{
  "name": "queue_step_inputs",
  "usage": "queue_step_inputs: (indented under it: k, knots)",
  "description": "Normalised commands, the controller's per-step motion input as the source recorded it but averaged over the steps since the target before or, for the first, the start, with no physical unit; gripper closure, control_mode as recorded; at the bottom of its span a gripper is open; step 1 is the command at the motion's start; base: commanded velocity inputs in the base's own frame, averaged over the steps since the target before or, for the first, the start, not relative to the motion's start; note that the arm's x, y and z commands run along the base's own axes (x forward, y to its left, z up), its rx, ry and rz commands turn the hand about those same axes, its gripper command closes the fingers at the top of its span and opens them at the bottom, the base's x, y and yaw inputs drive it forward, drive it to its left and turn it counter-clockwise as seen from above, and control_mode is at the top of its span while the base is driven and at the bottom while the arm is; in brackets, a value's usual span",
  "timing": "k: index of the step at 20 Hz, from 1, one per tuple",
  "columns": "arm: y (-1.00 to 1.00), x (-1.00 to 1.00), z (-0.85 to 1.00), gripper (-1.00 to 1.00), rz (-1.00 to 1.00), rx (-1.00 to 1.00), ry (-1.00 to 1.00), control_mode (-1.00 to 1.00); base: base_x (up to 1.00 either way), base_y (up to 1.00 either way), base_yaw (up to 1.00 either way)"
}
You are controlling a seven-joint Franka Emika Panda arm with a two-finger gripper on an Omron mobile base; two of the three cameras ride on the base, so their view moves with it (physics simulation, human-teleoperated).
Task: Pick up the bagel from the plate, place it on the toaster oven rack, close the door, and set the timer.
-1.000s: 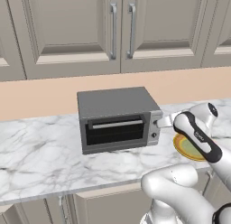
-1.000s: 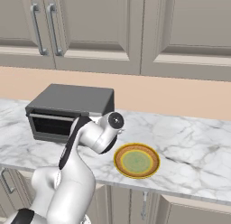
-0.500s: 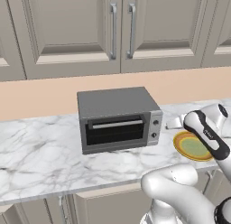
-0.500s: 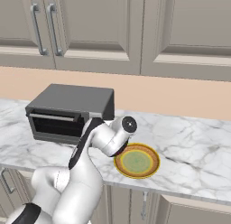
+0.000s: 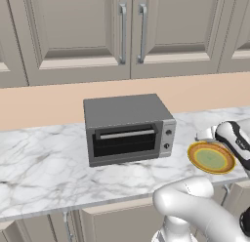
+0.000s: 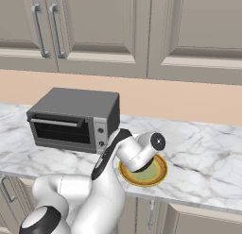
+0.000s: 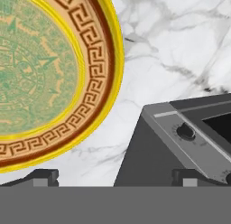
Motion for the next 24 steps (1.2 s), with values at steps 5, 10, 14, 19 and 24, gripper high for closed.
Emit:
queue_step_inputs:
  k: [5,10,14,19,24]
  knots:
    - [-0.7,0.01,-0.04,-1.0,0.0,0.03,0.0,-1.0,0.0,0.0,0.0]
    - [-0.8,0.14,0.0,-1.0,0.0,0.02,0.0,-1.0,0.0,0.0,0.0]
    - [-0.42,0.42,-0.16,-1.0,0.0,0.0,0.07,-1.0,0.0,0.0,0.0]
    - [0.44,0.06,-0.05,-1.0,0.1,0.06,0.09,-1.0,0.0,0.0,0.0]
    - [0.97,-0.12,0.0,-1.0,0.11,0.01,0.03,-1.0,0.0,0.0,0.0]
